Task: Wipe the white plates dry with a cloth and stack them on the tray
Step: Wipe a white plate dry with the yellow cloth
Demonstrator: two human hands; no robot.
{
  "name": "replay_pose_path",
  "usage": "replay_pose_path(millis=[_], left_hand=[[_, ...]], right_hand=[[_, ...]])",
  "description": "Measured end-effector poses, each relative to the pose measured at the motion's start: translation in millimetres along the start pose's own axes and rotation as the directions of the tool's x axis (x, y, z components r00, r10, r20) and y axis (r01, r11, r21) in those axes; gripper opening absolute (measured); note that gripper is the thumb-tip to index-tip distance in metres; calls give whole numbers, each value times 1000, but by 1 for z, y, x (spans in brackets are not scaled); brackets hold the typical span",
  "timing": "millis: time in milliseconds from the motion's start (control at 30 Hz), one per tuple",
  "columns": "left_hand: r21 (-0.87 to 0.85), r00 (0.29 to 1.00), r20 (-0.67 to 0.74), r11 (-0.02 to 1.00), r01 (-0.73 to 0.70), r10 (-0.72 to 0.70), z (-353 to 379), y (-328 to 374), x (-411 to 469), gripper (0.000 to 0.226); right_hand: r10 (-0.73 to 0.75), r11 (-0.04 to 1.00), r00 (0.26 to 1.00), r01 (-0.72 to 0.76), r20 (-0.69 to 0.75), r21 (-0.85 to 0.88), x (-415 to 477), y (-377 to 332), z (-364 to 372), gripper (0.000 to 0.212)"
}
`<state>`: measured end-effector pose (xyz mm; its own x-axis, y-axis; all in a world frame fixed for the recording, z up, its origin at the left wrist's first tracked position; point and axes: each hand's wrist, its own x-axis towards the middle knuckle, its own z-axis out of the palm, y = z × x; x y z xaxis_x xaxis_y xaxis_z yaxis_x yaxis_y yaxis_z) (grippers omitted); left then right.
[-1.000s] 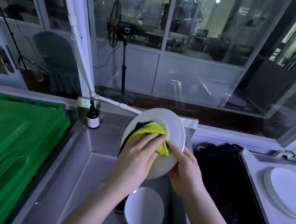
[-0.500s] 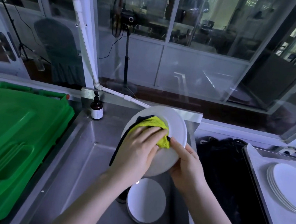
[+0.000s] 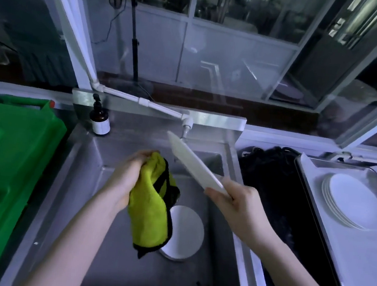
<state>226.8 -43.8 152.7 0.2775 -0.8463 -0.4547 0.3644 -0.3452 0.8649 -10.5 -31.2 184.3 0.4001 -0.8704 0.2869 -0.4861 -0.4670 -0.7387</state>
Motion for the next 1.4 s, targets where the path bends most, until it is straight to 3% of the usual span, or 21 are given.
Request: replay_pose_path(millis=[67, 167, 333, 433, 533, 633, 700, 733, 767, 800, 833, 933, 1000, 1067, 1267, 1400], left_hand=[[50, 974, 151, 985, 163, -169, 1, 2, -4, 34], [186, 921, 291, 960, 210, -258, 3, -1, -6, 57], [375, 949, 268, 926, 55, -165, 34, -16, -7, 31], [435, 960, 244, 900, 15, -134, 59, -24, -7, 33], [434, 978, 188, 901, 0, -91, 92, -37, -9, 31], [387, 987, 157, 922, -31, -33, 130, -53, -14, 18], [356, 989, 151, 933, -59, 5, 160, -64, -18, 5], [346, 988, 154, 936, -71, 18, 175, -69, -20, 4], [342, 986, 163, 936, -83, 27, 192, -75, -22, 7], [346, 984, 177, 934, -89, 28, 209, -81, -24, 9], [359, 980, 200, 929, -95, 23, 228, -88, -26, 11], [389, 964, 267, 914, -115, 7, 286, -110, -31, 21], [421, 953, 302, 898, -132, -2, 323, -128, -29, 18], [465, 937, 350, 867, -181, 8, 359, -144, -26, 32], [590, 870, 492, 724, -357, 28, 448, -182, -8, 31], [675, 829, 557, 611, -415, -52, 490, -199, 17, 55]], right_hand=[[-129, 971, 989, 141, 70, -194, -9, 3, 1, 41], [-220, 874, 965, 261, 145, -409, -26, 12, -4, 38], [-301, 698, 927, 374, 225, -610, -49, 32, -30, 36], [-286, 673, 936, 349, 205, -652, -59, 50, -48, 41], [-185, 722, 979, 196, 89, -664, -68, 74, -70, 52], [53, 851, 988, -121, -145, -511, -79, 102, -109, 71], [337, 919, 904, -376, -264, -114, -90, 123, -144, 73], [498, 866, 825, -461, -266, 194, -95, 130, -162, 65], [624, 744, 749, -481, -224, 464, -99, 139, -179, 51], [703, 611, 693, -474, -159, 634, -104, 149, -195, 40], [728, 548, 677, -474, -113, 689, -108, 159, -209, 33], [730, 597, 656, -477, -191, 644, -123, 193, -246, 25], [755, 594, 606, -470, -251, 653, -133, 222, -269, 29], [781, 577, 551, -458, -294, 676, -143, 249, -292, 32], [826, 550, 422, -450, -375, 703, -166, 328, -351, 39], [849, 525, 339, -458, -405, 717, -166, 375, -378, 37]])
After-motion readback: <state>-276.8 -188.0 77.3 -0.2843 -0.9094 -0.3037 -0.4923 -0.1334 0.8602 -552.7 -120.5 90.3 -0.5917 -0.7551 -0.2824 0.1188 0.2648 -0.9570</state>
